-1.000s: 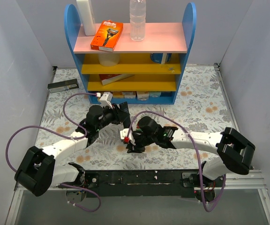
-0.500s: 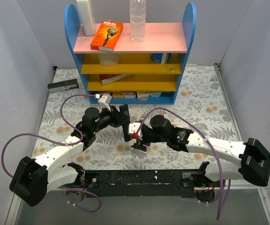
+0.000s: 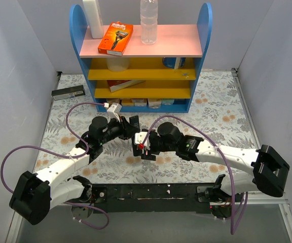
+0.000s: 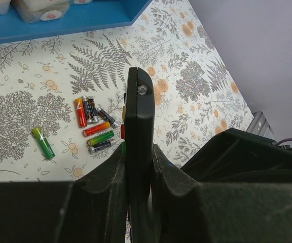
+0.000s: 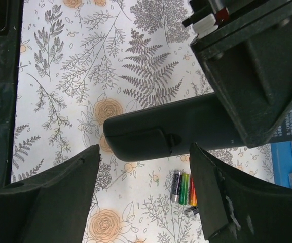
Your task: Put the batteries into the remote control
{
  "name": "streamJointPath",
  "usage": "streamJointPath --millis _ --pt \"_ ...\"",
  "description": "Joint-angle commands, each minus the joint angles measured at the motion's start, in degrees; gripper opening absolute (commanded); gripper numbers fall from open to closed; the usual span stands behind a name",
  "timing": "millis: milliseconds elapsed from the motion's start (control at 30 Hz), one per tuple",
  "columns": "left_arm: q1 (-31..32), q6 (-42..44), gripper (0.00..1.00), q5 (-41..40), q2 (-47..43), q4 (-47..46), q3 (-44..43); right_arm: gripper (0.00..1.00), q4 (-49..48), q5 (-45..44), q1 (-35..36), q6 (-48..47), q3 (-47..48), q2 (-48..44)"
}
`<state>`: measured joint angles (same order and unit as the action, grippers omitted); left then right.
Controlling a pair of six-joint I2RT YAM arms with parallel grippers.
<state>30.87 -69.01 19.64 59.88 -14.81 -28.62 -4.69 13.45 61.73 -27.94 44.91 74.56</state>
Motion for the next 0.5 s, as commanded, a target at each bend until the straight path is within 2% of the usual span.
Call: streamJointPath --millis 0,467 --pt "0.07 -0.07 0.00 1.37 -0.73 -0.05 -2.49 0.77 -1.56 0.96 -0.04 -1.67 3.35 0.75" --pt "0.15 -1.12 0.00 1.37 0.50 -0.83 -3.90 0.61 0.82 5.44 -0.04 -2.03 4.23 3.22"
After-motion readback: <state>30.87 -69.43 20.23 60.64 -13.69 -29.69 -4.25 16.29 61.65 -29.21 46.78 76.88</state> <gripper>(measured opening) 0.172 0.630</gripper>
